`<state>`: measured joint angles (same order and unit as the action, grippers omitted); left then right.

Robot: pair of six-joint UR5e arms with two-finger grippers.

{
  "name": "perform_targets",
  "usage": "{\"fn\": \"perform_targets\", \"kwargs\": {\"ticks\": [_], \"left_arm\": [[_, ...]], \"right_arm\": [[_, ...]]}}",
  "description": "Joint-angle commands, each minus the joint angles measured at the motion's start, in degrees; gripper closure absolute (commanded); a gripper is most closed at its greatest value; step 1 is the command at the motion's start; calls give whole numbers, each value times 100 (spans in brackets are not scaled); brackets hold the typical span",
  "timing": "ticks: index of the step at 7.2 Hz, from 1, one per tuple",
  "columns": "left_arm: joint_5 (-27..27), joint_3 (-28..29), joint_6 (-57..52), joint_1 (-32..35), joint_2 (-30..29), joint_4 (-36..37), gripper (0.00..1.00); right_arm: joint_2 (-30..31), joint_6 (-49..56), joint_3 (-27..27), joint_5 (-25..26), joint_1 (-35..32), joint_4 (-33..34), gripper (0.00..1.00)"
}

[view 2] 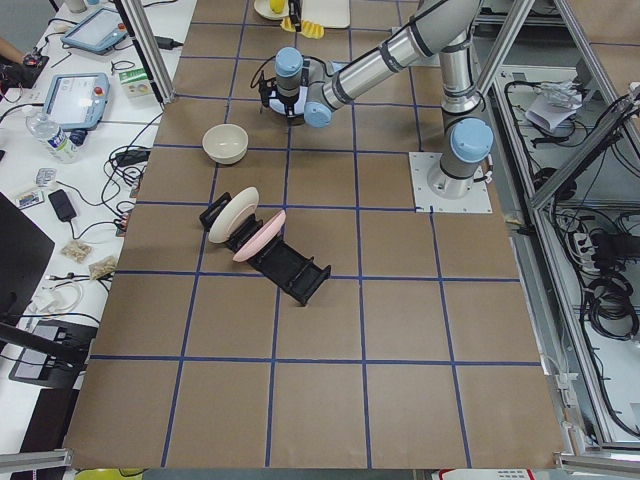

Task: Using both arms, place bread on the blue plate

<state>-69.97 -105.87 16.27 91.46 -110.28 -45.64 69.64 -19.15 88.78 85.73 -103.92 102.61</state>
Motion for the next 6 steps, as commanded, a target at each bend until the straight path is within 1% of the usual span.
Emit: {"fn": "perform_targets", "kwargs": {"ticks": [1,2,3,4,5,6], "left_arm": [[-460,853,-36,-120,575,-1571,0],[-517,1301,-45,-120,856,-2772,0],[-674,1628,-141,-120,1129,-3645,0],[-1241,1814,-568,-120,1375,-4272,0],[-1517,1754,-816,-85,1552,-4443,0],[-1572,1841,-827,-58,1693,-4454,0]], "right_arm": [[-502,-396,-10,-91,-400,661,100],[-704,-397,-1,-92,-601,1056,100],[-863,-423,-1,-83,-760,1277,100],[-952,-319,8,-83,-788,1288,100],[-970,-300,8,-83,-788,1288,100],[-1022,-169,8,-40,-788,1288,86]]}}
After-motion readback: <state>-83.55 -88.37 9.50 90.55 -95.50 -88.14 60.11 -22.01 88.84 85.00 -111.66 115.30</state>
